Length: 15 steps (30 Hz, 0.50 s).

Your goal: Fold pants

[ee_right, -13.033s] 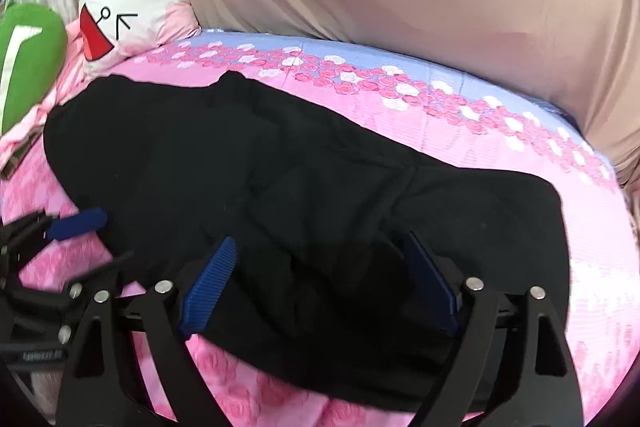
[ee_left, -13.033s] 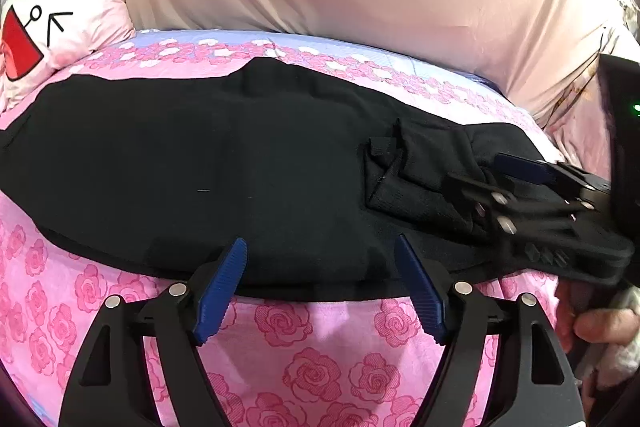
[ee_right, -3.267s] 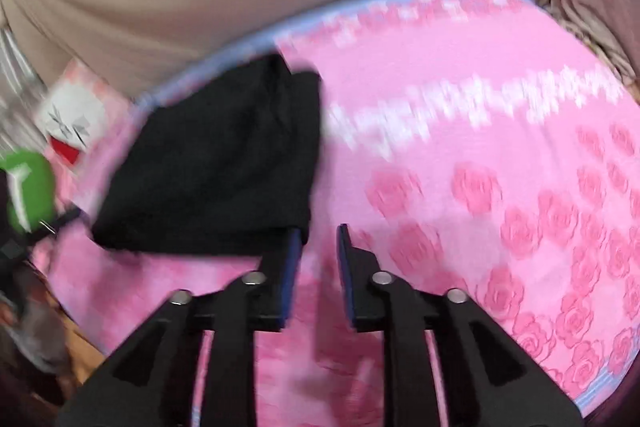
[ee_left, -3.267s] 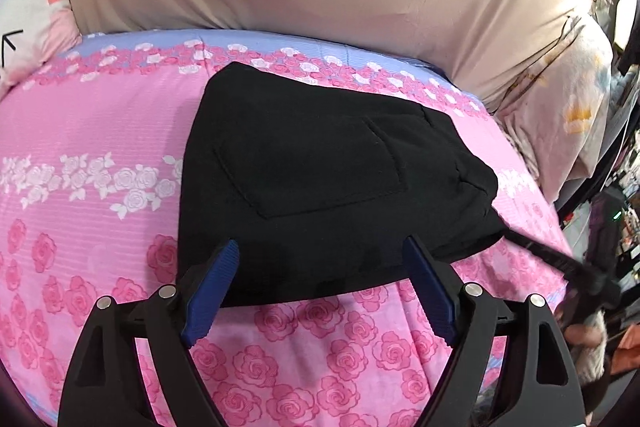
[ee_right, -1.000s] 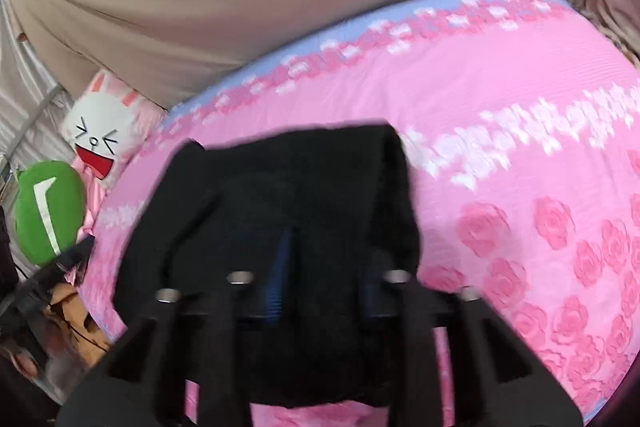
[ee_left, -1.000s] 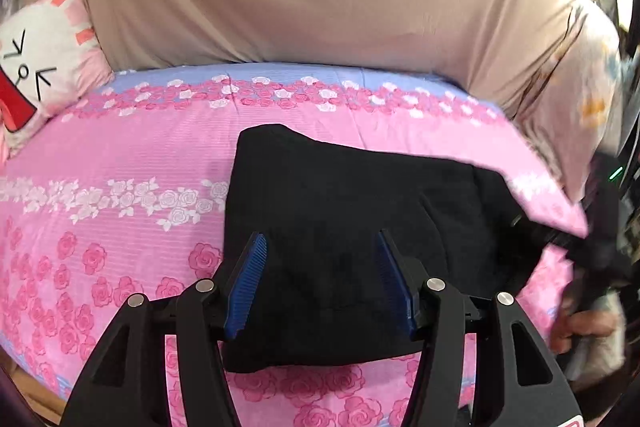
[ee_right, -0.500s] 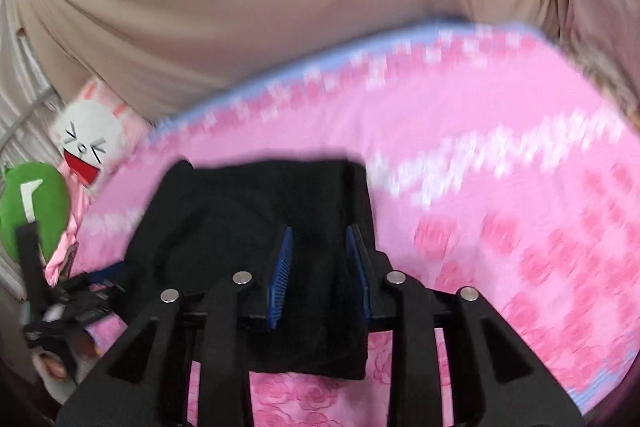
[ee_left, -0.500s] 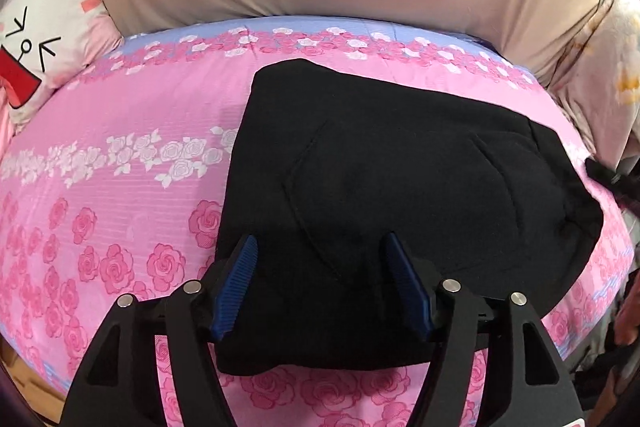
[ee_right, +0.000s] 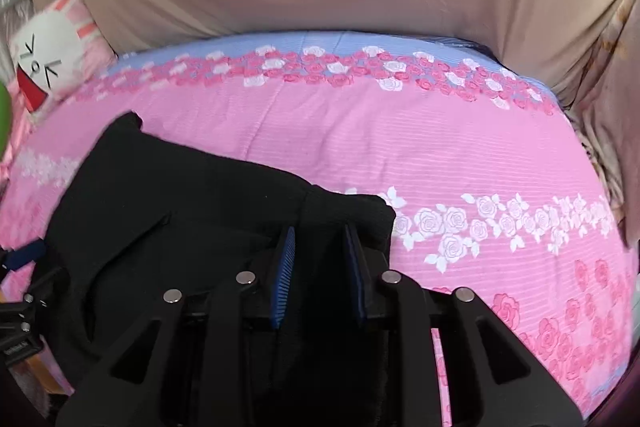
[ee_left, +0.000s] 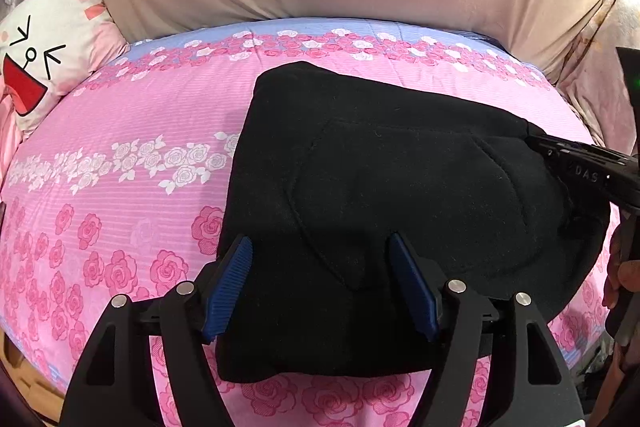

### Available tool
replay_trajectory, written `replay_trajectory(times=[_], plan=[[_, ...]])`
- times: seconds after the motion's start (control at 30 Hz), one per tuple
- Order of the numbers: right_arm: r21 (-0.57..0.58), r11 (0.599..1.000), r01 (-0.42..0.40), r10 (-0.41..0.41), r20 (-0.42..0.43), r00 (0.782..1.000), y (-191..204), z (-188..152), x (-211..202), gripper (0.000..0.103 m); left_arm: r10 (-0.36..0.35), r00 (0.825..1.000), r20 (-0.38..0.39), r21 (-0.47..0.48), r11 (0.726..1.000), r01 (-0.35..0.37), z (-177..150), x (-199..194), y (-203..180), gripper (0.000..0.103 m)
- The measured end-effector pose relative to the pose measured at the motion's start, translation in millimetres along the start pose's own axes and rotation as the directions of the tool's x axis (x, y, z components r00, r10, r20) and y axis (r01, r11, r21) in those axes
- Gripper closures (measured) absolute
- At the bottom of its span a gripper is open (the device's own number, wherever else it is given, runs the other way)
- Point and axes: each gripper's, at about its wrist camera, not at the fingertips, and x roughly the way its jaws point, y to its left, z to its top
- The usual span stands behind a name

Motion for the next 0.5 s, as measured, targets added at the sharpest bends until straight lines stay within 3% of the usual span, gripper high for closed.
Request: replay_trajectory(times=[0.2,0.37,0.5], plan=[[-0.037,0.999,0.039,-0.038,0.010,0.999,6.2,-1.1,1.3,0.078,0.008,1.000,0.002,0.001,1.000,-0.008,-0.4,0.5,0.0,0.032],[0.006,1.000,0.002,-0.002,0.059,0.998,-1.3,-6.8,-25.5,0.078,0.007,1.000,-0.001,0.002,1.000,-0.007,-1.0,-0.1,0.8,0.031],[-0.023,1.000,0.009,-0.008,0.056,0.998,4.0,-9.7,-33.1,0.079,0.012,1.000,0.001,0.002,1.000,-0.012,-1.4,0.6,1.0,0.030]])
